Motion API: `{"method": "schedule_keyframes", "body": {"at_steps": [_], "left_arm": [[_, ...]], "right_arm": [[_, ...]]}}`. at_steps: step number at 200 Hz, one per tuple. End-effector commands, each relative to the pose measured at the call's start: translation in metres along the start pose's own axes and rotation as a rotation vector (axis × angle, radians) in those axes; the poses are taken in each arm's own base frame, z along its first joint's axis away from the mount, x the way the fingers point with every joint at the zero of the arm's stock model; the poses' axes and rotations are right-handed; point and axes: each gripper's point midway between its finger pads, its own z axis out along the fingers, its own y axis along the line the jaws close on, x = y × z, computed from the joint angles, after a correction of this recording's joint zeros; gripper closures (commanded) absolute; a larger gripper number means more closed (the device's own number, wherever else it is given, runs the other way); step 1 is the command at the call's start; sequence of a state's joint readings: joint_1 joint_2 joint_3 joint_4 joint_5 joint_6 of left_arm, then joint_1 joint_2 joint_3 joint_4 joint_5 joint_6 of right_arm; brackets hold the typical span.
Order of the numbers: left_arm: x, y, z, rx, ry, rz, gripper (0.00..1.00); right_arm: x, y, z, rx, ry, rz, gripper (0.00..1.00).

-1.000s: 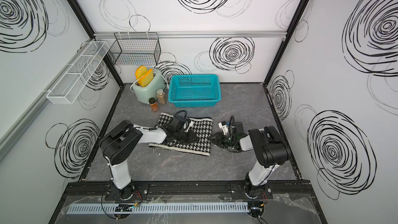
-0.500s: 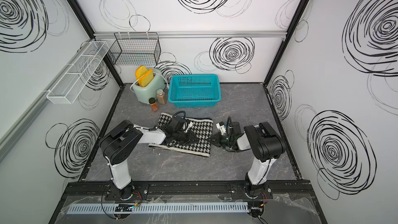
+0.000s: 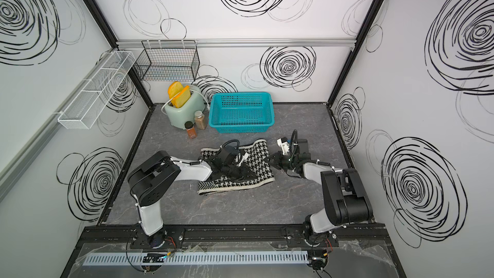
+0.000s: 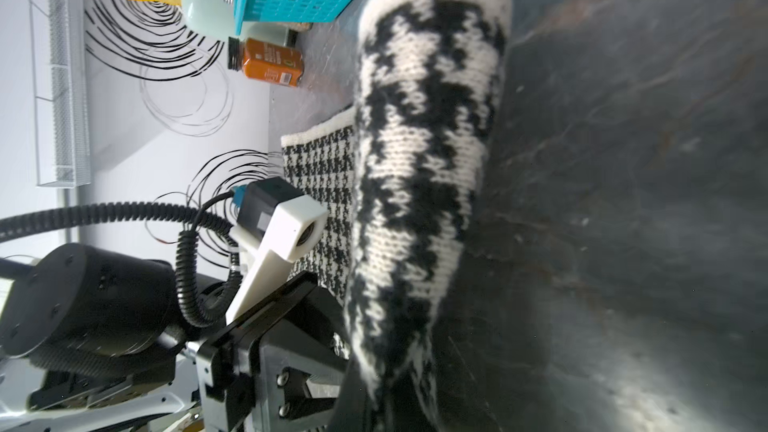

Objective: Roll up the scarf and place it into the basket
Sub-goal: Roll the scarf at the center of the board.

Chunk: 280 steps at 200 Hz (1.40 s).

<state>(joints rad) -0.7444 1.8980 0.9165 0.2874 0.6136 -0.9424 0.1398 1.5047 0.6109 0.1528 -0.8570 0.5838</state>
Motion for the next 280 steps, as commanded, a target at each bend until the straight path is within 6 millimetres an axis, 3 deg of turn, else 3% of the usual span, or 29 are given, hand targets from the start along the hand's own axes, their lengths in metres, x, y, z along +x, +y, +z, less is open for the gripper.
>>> {"method": "schedule_keyframes", "body": {"at_steps": [1, 32, 60, 105, 139, 201, 236, 280], "left_arm": [[-0.024, -0.002, -0.017, 0.009, -0.039, 0.006, 0.76], [-0.039, 0.010, -0.022, 0.004, -0.073, 0.004, 0.76], [-0.042, 0.020, -0.009, -0.010, -0.077, -0.012, 0.76], [-0.029, 0.022, 0.008, 0.008, -0.069, -0.057, 0.78], [-0.024, 0.026, 0.009, 0.020, -0.071, -0.092, 0.78], [-0.019, 0.032, 0.007, 0.045, -0.055, -0.135, 0.78], [-0.013, 0.041, 0.004, 0.047, -0.042, -0.164, 0.78], [-0.023, 0.034, -0.024, 0.029, -0.081, -0.119, 0.75]], "right_arm": [[0.014, -0.022, -0.006, 0.141, 0.096, -0.012, 1.00], [0.010, -0.029, -0.007, 0.219, 0.108, -0.021, 1.00], [0.011, -0.028, 0.001, 0.287, 0.144, -0.057, 1.00], [0.012, -0.001, 0.024, 0.260, 0.158, -0.083, 1.00], [0.021, 0.011, 0.040, 0.218, 0.158, -0.066, 1.00], [0.052, 0.007, 0.065, 0.175, 0.170, -0.011, 1.00], [0.056, 0.013, 0.070, 0.132, 0.122, 0.004, 0.72], [0.058, 0.006, 0.067, 0.108, 0.055, 0.012, 0.61]]}}
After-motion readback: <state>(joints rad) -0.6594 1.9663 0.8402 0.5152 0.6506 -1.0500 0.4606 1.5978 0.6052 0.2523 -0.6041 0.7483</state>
